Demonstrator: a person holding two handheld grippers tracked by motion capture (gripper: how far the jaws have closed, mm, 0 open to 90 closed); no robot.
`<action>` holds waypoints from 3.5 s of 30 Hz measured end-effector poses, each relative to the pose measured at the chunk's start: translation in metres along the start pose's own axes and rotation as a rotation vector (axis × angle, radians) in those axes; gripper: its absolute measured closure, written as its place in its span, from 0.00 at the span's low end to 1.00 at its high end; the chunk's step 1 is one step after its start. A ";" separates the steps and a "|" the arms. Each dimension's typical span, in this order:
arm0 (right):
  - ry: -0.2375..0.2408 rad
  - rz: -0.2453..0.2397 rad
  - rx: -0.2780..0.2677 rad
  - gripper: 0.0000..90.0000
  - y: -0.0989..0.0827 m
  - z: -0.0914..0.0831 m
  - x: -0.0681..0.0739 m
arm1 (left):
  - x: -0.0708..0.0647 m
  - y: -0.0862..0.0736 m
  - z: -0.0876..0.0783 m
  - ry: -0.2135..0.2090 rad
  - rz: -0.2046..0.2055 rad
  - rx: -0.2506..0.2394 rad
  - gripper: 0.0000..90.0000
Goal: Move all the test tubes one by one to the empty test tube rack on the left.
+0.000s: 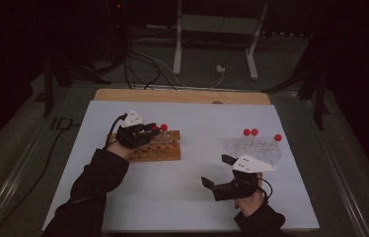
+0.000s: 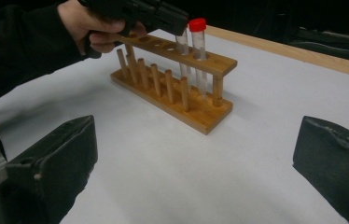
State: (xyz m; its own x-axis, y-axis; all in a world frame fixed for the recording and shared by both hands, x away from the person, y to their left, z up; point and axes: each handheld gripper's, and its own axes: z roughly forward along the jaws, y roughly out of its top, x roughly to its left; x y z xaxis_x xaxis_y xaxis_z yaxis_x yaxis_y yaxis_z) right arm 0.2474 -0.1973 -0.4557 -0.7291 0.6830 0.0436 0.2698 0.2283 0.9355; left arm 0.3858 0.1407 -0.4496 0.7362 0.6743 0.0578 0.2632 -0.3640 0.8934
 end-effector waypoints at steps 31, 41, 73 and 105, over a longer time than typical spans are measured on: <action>-0.326 0.050 -0.127 0.00 0.013 -0.076 -0.077 | -0.035 -0.027 -0.063 -0.205 0.047 -0.070 0.02; -0.471 0.117 -0.090 0.00 -0.010 -0.092 -0.125 | -0.047 -0.034 -0.067 -0.232 0.057 -0.085 0.02; -0.628 0.185 0.120 0.59 -0.042 -0.055 -0.169 | -0.049 -0.040 -0.063 -0.262 0.044 -0.082 0.02; -0.632 0.145 0.069 0.83 -0.021 -0.066 -0.162 | -0.047 -0.039 -0.065 -0.270 0.038 -0.081 0.02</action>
State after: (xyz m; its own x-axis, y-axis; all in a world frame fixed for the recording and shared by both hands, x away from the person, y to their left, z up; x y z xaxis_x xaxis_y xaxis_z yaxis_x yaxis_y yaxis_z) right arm 0.3187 -0.3582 -0.4591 -0.1777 0.9819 -0.0663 0.3929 0.1326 0.9100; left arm 0.3000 0.1647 -0.4581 0.8870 0.4613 -0.0196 0.1897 -0.3254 0.9264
